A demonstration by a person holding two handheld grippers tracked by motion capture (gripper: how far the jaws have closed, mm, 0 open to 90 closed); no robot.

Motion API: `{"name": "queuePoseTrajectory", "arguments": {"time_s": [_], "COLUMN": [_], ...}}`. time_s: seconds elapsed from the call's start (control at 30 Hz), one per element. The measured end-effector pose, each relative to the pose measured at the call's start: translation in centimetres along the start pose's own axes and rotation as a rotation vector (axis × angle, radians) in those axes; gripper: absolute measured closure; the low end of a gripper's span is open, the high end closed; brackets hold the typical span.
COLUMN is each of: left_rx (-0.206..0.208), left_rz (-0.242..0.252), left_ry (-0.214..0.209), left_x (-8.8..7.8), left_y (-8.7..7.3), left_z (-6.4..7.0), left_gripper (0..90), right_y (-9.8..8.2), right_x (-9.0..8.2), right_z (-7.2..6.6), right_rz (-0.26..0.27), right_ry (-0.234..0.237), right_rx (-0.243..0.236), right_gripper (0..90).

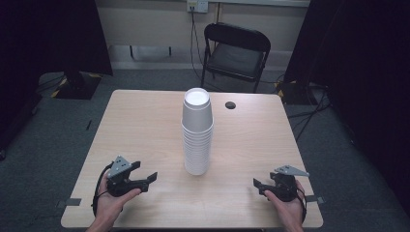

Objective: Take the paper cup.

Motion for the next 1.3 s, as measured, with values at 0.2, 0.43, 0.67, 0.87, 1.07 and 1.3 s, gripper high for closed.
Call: {"name": "queuePoseTrajectory", "arguments": {"time_s": [0.2,0.43,0.67,0.87,1.07,1.3], "left_rx": [0.010,0.009,0.033,0.072,0.067,0.049], "left_rz": [0.006,-0.003,-0.004,0.009,0.012,0.021], "left_ry": [-0.019,-0.029,-0.040,-0.040,-0.035,-0.014], "left_x": [0.3,0.4,0.3,0.0,0.0,-0.1], "left_y": [0.2,0.1,0.1,0.2,0.2,0.3], "left_z": [0.3,0.4,0.9,1.3,1.1,0.6], "left_gripper": [19.4,19.8,20.1,20.1,20.2,21.8], "right_y": [0.5,0.9,2.0,3.1,4.8,7.4], "right_x": [-0.3,-0.2,-1.4,-2.7,-3.3,-3.8], "right_z": [-0.6,-1.0,-2.0,-2.7,-3.5,-4.6], "right_rz": [0.029,0.043,0.110,0.158,0.188,0.216], "right_ry": [0.015,0.061,0.093,0.111,0.158,0.200], "right_rx": [-0.014,-0.001,-0.018,-0.025,-0.044,-0.080], "right_gripper": [23.7,25.9,25.9,25.0,25.3,23.9]}}
Point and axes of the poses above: each handheld gripper's, and its own axes: x roughly forward along the jaws, y roughly out of its top, z roughly to its right, the point moved 8 cm from there along x, roughly forward along the jaws, and after that the axes turned 3 degrees about -x, right-handed, at the moved point
